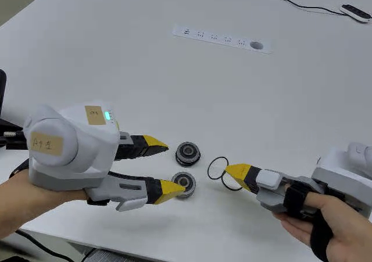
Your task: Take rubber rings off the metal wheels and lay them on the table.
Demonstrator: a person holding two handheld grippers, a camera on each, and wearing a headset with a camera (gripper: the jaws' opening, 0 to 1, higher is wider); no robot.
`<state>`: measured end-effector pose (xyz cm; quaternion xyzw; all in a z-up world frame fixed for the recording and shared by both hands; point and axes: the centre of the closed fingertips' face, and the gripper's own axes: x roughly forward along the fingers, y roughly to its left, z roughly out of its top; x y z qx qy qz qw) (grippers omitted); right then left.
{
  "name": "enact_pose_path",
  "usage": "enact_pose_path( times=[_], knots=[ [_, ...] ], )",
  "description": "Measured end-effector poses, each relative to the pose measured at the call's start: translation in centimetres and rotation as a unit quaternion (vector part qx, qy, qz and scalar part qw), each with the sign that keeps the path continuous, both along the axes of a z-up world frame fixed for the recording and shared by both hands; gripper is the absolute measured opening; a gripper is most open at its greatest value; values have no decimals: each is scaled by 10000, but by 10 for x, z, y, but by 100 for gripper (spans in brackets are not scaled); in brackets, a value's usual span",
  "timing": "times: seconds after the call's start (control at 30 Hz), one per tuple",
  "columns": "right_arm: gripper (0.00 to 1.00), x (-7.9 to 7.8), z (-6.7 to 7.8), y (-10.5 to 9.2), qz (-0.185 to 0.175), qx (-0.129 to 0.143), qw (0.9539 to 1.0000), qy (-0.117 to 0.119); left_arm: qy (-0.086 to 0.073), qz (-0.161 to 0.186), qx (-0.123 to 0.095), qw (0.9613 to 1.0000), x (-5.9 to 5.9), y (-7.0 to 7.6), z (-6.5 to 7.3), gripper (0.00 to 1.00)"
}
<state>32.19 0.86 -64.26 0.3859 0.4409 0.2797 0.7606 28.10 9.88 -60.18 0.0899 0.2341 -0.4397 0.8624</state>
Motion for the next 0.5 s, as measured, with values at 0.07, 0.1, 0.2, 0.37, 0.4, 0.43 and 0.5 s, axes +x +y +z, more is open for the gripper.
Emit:
enact_pose_path(
  times=[0.07, 0.1, 0.2, 0.37, 0.4, 0.43, 0.5],
  knots=[
    [2, 1, -4, -6, -104, -92, 9999, -8, 20, 11, -30, 10000, -1, 2, -1, 45],
    [2, 1, -6, -8, -155, -152, 9998, -6, 22, 27, -46, 10000, -1, 2, 0, 45],
    [2, 2, -14, -17, -252, -269, 9993, 44, 25, 108, -139, 9998, -2, 5, 2, 45],
    [2, 4, -19, -23, -391, -348, 9985, 141, -3, 205, -128, 9997, -1, 10, 5, 44],
    [2, 5, -20, -24, -437, -376, 9982, 153, -10, 225, -129, 9997, -1, 11, 5, 44],
    [2, 6, -20, -25, -460, -403, 9980, 143, -8, 234, -142, 9996, -1, 11, 6, 44],
    [2, 6, -21, -27, -481, -454, 9977, 171, -23, 269, -187, 9995, 0, 12, 7, 44]
  ],
)
